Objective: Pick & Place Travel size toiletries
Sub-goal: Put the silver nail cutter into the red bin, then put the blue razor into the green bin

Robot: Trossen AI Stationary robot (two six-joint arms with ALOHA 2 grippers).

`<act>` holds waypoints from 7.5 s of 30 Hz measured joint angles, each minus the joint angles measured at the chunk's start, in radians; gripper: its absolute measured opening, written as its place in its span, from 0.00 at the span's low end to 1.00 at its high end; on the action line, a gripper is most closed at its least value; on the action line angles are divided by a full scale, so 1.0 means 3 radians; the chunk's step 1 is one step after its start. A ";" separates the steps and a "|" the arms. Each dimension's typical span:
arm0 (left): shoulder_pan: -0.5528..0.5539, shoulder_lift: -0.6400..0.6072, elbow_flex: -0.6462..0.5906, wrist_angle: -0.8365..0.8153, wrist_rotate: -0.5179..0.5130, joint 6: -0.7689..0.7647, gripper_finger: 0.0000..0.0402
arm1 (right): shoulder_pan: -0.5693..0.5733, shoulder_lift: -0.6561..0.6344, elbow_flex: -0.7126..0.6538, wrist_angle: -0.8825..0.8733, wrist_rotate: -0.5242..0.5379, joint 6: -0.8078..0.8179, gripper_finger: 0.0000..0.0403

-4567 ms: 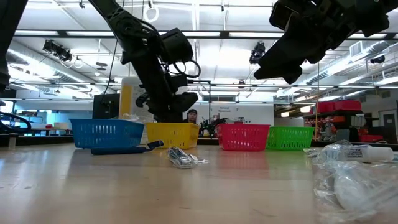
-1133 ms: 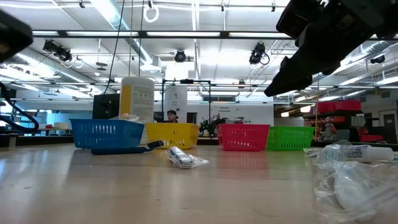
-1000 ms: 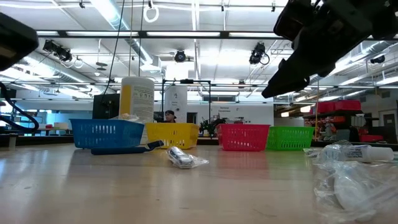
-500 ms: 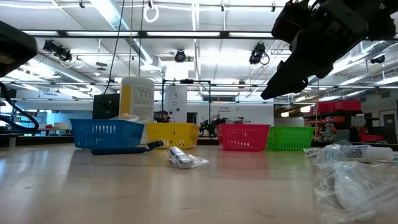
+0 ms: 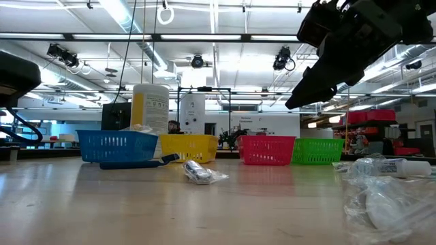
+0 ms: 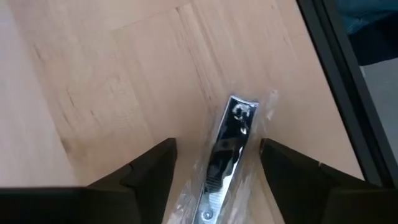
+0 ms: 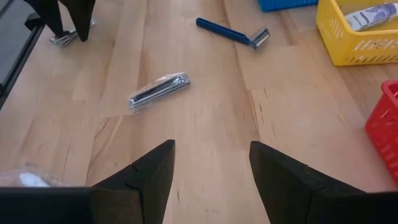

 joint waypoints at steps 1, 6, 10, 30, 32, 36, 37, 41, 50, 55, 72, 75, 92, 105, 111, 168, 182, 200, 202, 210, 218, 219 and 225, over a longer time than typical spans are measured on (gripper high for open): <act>0.0000 0.0001 0.0000 -0.0004 -0.0009 -0.0014 0.58 | 0.0000 0.0000 0.0000 0.0002 0.0000 -0.0007 0.54; 0.0027 0.0004 -0.0004 -0.0021 -0.0064 -0.0103 0.43 | 0.0000 0.0000 0.0000 0.0003 0.0000 -0.0051 0.54; 0.0097 0.0004 -0.0005 -0.0032 -0.0111 -0.0340 0.30 | 0.0000 0.0000 0.0000 0.0003 0.0000 -0.0056 0.54; 0.1106 -0.0982 -0.0015 0.0497 -0.1899 0.0182 0.21 | 0.0000 0.0000 0.0000 0.0571 0.0006 -0.0586 0.54; 0.1270 -0.1065 -0.0014 0.0748 -0.1936 0.0309 0.19 | -0.0002 0.0004 0.0000 0.0912 0.0005 -0.0643 0.54; 0.1582 -0.1090 -0.0014 0.1425 -0.1687 0.0562 0.18 | -0.0002 0.0085 0.0003 0.1617 0.0056 -0.0667 0.54; 0.1648 -0.1090 -0.0014 0.1605 -0.1576 0.0667 0.19 | -0.0001 0.0104 0.0003 0.1736 0.0158 -0.0667 0.54; 0.1840 -0.1067 -0.0014 0.2123 -0.1263 0.1006 0.22 | -0.0023 0.0218 0.0003 0.2052 0.0619 -0.0536 0.54; 0.2056 -0.1066 -0.0013 0.2276 -0.0942 0.1109 0.18 | -0.0150 0.0370 0.0001 0.2547 0.0355 -0.0713 0.54; 0.2064 -0.1066 -0.0014 0.2344 -0.0935 0.1269 0.21 | -0.0224 0.0367 0.0000 0.2751 0.0268 -0.0779 0.54; 0.2101 -0.1067 -0.0013 0.2389 -0.0943 0.1337 0.21 | -0.0418 0.0366 0.0003 0.2806 -0.0038 -0.0792 0.20; 0.2100 -0.1067 -0.0013 0.2387 -0.0955 0.1337 0.20 | -0.0417 0.0366 0.0003 0.2802 -0.0060 -0.0799 0.19; 0.2096 -0.1070 -0.0008 0.2079 -0.1177 0.1413 0.32 | -0.0418 0.0366 0.0003 0.2716 -0.0045 -0.0789 0.19; 0.2079 -0.1070 -0.0008 0.1628 -0.1800 0.1354 0.42 | -0.0418 -0.0159 0.0004 0.1487 0.0488 -0.0340 0.19; 0.2079 -0.1070 -0.0009 0.1333 -0.1949 0.1262 0.42 | -0.0612 -0.0345 0.0004 0.0570 0.0824 -0.0085 0.19; 0.2066 -0.1070 -0.0013 0.0707 -0.1320 0.0386 0.41 | -0.1092 -0.0443 0.0005 -0.0236 -0.0348 -0.0313 0.44; 0.1735 -0.1070 -0.0856 0.0164 -0.0962 -0.1421 0.41 | -0.0802 -0.0441 0.0005 -0.0221 -0.0119 -0.0140 0.44; 0.1630 -0.1018 -0.1440 0.1002 -0.1426 -0.1191 0.41 | -0.0802 -0.0440 0.0005 -0.0217 -0.0117 -0.0130 0.44; 0.1630 -0.0980 -0.1441 0.1087 -0.1397 -0.1187 0.41 | -0.0802 -0.0440 0.0005 -0.0217 -0.0117 -0.0129 0.44; 0.1495 -0.0904 -0.1139 0.1020 -0.1257 -0.1118 0.36 | -0.0802 -0.0439 0.0004 -0.0189 -0.0117 -0.0129 0.44; 0.1173 -0.0906 -0.0902 0.0319 -0.1346 -0.1469 0.29 | -0.0802 -0.0439 0.0004 -0.0169 -0.0118 -0.0129 0.44; 0.1136 -0.0907 -0.0902 0.0243 -0.1396 -0.1533 0.29 | -0.0802 -0.0439 0.0004 -0.0169 -0.0118 -0.0129 0.44; 0.1069 -0.0907 -0.0902 -0.0144 -0.1632 -0.2121 0.35 | -0.0802 -0.0439 0.0004 -0.0169 -0.0119 -0.0129 0.44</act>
